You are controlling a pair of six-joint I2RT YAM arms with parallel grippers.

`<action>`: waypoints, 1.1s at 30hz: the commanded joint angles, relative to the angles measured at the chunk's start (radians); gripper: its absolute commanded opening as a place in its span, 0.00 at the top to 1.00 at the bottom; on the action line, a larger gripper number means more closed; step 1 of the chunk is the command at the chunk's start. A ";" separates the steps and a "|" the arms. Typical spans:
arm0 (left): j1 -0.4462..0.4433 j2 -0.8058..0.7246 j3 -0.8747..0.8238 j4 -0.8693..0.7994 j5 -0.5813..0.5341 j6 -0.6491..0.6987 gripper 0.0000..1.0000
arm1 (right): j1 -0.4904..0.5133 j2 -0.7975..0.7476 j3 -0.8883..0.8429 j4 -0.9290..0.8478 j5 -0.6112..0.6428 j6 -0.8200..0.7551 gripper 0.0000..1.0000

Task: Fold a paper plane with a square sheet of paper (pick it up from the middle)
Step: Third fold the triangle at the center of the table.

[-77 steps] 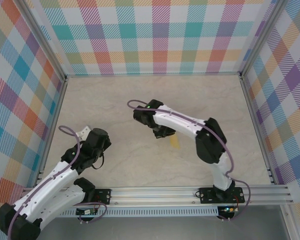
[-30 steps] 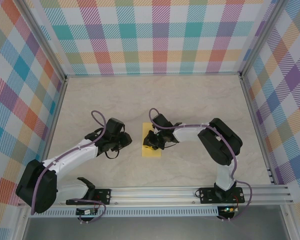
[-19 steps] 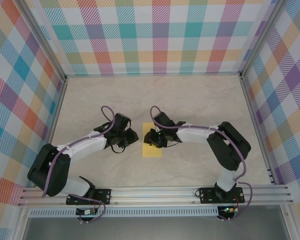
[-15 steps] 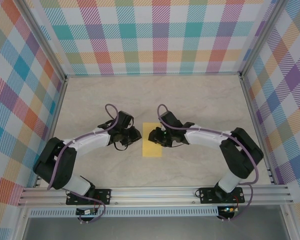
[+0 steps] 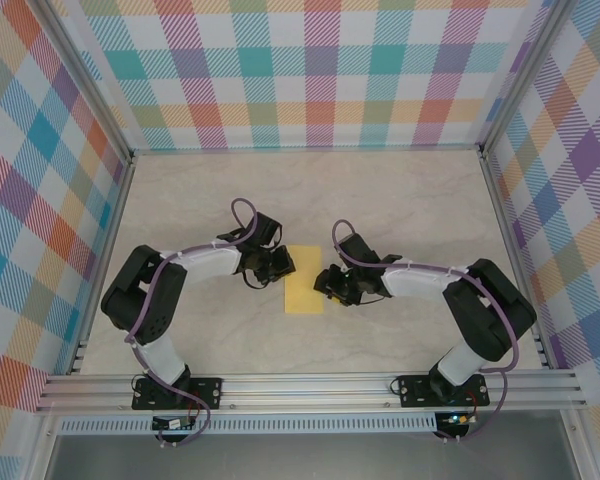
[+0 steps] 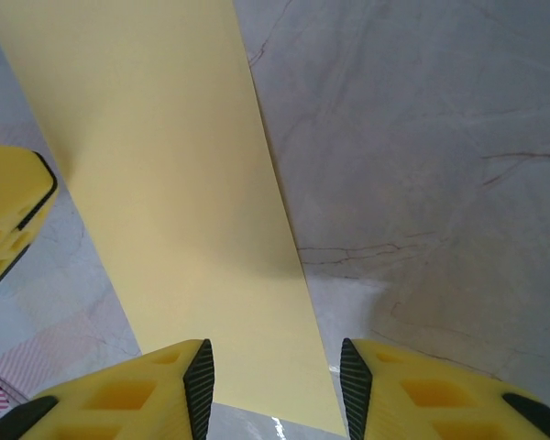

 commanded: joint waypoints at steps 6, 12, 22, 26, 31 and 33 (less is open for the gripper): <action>0.035 0.038 0.006 0.004 -0.022 0.048 0.89 | 0.003 0.045 0.041 0.005 -0.034 -0.010 0.56; 0.054 0.079 -0.003 0.018 0.001 0.062 0.90 | 0.004 0.061 0.055 0.007 -0.050 -0.012 0.55; 0.066 0.067 -0.023 0.030 0.018 0.058 0.92 | 0.003 0.071 0.059 0.024 -0.071 -0.002 0.54; 0.066 0.071 -0.034 0.038 0.024 0.051 0.92 | 0.003 0.085 0.059 0.064 -0.099 0.009 0.55; 0.066 0.067 -0.056 0.053 0.031 0.042 0.92 | 0.003 0.091 0.061 0.085 -0.103 0.020 0.56; 0.066 0.062 -0.062 0.054 0.031 0.044 0.92 | 0.002 0.089 0.060 0.092 -0.099 0.026 0.56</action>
